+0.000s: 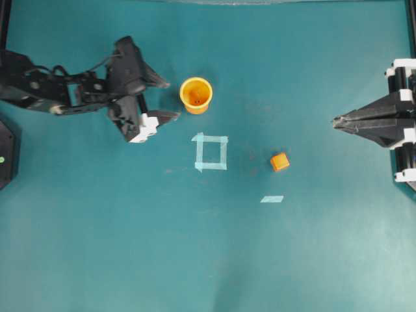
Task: Move the cup toward the block with left arm.
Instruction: 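Move the left gripper open toward the orange cup, then close the left gripper around the orange cup's rim, then slide the held orange cup rightward toward the orange block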
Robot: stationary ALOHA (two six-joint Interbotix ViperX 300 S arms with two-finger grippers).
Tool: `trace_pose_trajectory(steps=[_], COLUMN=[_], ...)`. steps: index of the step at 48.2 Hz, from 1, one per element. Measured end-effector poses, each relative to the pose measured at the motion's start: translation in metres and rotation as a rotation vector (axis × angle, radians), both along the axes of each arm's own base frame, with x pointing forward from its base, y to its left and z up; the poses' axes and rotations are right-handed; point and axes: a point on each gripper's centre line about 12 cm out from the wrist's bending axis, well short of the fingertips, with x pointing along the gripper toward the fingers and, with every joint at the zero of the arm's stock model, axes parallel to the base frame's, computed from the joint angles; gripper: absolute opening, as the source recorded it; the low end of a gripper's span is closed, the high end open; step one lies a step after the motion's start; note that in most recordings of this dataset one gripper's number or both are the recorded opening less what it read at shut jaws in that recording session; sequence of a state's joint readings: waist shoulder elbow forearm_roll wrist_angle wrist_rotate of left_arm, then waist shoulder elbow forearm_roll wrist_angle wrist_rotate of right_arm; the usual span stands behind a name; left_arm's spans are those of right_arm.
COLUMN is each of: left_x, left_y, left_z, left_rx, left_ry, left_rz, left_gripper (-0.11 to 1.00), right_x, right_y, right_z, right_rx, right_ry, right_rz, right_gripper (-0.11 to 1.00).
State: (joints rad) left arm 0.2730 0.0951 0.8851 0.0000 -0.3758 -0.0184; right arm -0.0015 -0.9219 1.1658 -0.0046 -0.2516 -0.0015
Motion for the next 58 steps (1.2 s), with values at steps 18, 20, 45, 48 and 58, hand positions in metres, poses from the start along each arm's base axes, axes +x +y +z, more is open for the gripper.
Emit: trace_pose_trajectory(steps=[18, 20, 45, 48, 58], left_x=[0.033, 0.036, 0.051, 0.052, 0.074], left_y=[0.006, 0.006, 0.003, -0.001, -0.029], left_z=[-0.013, -0.015, -0.031, -0.026, 0.003], left_rx=[0.011, 0.010, 0.005, 0.009, 0.035], left_ry=[-0.002, -0.005, 0.043, 0.034, -0.051], left_rz=[-0.018, -0.020, -0.041, -0.052, -0.133], left_gripper=[0.88, 0.88, 0.61, 0.61, 0.61], right_x=[0.000, 0.000, 0.000, 0.000, 0.000], right_y=[0.000, 0.000, 0.002, 0.002, 0.002], right_z=[-0.001, -0.001, -0.001, -0.001, -0.001], right_rx=[0.002, 0.002, 0.000, 0.001, 0.001], right_ry=[0.012, 0.012, 0.012, 0.012, 0.012], right_rz=[0.000, 0.000, 0.008, 0.009, 0.009], right_gripper=[0.00, 0.00, 0.00, 0.00, 0.00])
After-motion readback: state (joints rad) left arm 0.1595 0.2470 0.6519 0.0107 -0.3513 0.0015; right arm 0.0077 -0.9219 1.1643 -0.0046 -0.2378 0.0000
